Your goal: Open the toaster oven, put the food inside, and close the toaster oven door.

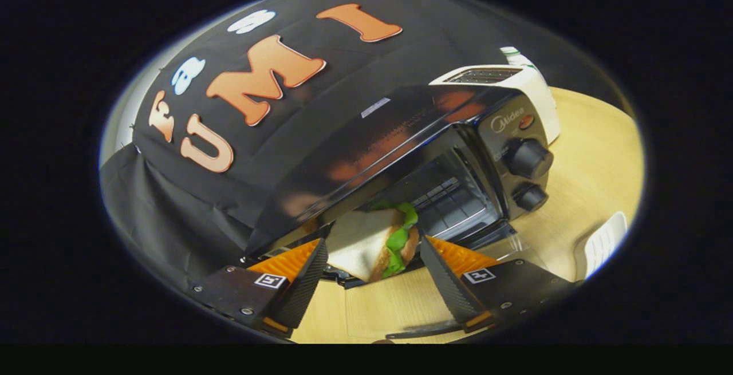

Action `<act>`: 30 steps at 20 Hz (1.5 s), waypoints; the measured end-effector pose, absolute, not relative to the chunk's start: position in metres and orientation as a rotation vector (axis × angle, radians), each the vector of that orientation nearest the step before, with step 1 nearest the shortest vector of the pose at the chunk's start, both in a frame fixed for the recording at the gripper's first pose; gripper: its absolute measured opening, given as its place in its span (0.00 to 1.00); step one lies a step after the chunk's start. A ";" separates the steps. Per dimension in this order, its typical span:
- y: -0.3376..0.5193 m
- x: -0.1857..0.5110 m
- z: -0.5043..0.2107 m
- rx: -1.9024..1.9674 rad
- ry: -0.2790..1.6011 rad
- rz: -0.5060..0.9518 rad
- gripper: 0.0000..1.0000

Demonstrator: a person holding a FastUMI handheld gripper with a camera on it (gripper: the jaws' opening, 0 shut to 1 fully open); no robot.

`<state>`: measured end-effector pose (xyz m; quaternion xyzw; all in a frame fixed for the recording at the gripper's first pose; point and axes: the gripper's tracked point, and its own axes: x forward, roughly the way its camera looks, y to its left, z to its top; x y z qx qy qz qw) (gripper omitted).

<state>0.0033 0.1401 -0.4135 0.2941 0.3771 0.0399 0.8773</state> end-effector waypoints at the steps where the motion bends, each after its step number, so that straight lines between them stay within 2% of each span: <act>1: 0.138 -0.004 -0.413 0.585 0.807 0.092 0.96; 12: 0.140 -0.132 -0.429 0.272 1.095 0.298 0.97; 19: 0.141 -0.194 -0.452 0.218 1.227 0.328 0.95; 21: 0.133 -0.204 -0.464 0.174 1.256 0.311 0.92; 30: 0.126 -0.190 -0.492 0.092 1.319 0.266 0.93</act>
